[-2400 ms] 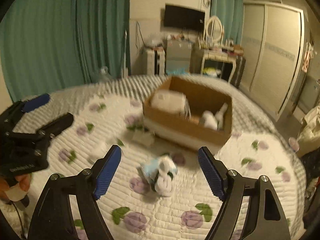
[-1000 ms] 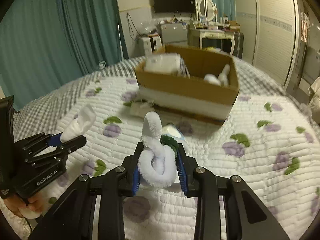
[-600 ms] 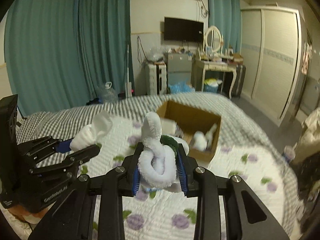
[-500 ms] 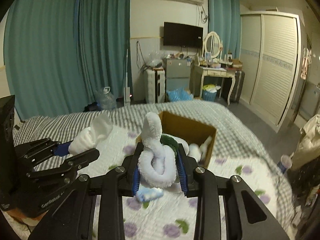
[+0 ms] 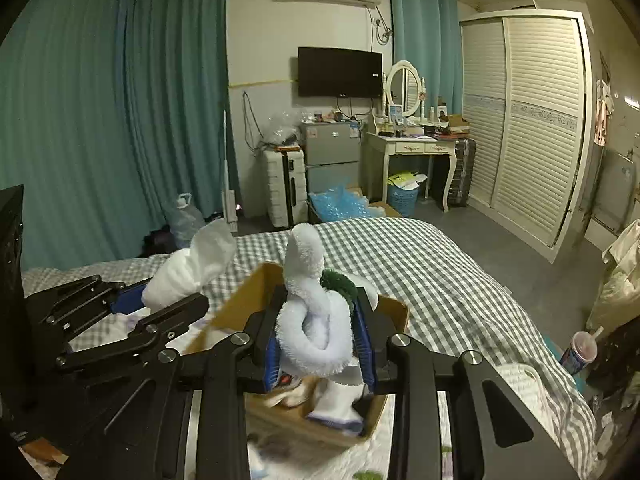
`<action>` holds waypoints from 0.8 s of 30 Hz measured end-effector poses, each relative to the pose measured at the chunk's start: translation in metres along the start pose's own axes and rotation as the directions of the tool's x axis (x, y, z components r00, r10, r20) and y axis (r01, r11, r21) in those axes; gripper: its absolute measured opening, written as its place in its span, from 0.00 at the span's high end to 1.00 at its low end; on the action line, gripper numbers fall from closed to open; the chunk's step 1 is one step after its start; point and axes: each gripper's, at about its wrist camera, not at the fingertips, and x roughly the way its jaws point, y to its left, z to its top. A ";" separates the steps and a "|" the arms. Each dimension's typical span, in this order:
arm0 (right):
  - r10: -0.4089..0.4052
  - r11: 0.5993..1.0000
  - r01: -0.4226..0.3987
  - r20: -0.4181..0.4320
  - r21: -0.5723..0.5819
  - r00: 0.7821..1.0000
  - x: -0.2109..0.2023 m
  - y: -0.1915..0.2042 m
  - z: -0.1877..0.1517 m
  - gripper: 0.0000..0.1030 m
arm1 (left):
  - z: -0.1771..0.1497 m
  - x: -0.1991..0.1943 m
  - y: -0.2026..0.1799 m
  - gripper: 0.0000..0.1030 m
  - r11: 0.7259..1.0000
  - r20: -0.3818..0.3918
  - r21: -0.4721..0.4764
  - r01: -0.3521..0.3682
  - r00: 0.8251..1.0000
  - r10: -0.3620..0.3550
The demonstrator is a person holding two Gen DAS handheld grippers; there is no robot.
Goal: Organize soft objects
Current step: 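Carry both socks into the cardboard box, open both tools and withdraw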
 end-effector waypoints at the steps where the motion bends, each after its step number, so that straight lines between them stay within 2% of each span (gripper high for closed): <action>1: 0.003 1.000 -0.003 -0.006 0.006 1.000 0.013 -0.003 0.000 0.70 | -0.001 0.016 0.003 0.72 1.000 -0.012 0.001 -0.005 1.000 0.005; 8: -0.001 1.000 0.002 -0.067 0.021 0.998 0.088 -0.023 -0.017 0.70 | -0.010 0.074 0.013 0.72 0.999 -0.068 0.027 -0.033 0.997 0.034; 11: 0.004 0.999 0.000 -0.098 0.040 0.995 0.110 -0.033 -0.022 0.70 | -0.013 0.079 0.012 0.69 1.000 -0.066 0.026 -0.013 0.998 0.015; 14: 0.011 0.998 -0.005 -0.106 0.056 0.994 0.114 -0.041 -0.028 0.70 | -0.013 0.080 0.006 0.67 0.999 -0.071 0.030 -0.028 0.997 0.030; 15: 0.000 0.998 0.005 -0.102 0.057 0.995 0.112 -0.042 -0.027 0.68 | -0.012 0.080 0.004 0.58 0.999 -0.082 0.034 -0.032 0.996 0.034; 16: -0.006 0.998 0.012 -0.102 0.061 0.995 0.115 -0.044 -0.026 0.64 | -0.012 0.078 0.002 0.43 0.999 -0.084 0.035 -0.037 0.996 0.040; 17: -0.005 0.997 0.012 -0.095 0.073 0.995 0.114 -0.046 -0.025 0.62 | -0.011 0.075 0.002 0.35 0.998 -0.076 0.034 -0.046 0.996 0.049; 18: -0.003 0.997 0.010 -0.089 0.081 0.996 0.110 -0.049 -0.024 0.50 | -0.009 0.073 0.003 0.21 0.998 -0.068 0.037 -0.059 0.996 0.061; 19: -0.011 0.996 0.017 -0.077 0.090 0.997 0.106 -0.051 -0.022 0.41 | -0.007 0.065 0.002 0.17 0.997 -0.049 0.034 -0.076 0.996 0.078; 20: -0.019 0.995 0.025 -0.066 0.092 0.998 0.101 -0.050 -0.020 0.38 | -0.005 0.061 0.003 0.17 0.996 -0.039 0.030 -0.082 0.996 0.083; 24: -0.040 0.994 0.043 -0.030 0.103 0.999 0.065 -0.049 -0.013 0.37 | 0.008 0.027 0.009 0.17 0.996 -0.019 0.017 -0.090 0.996 0.090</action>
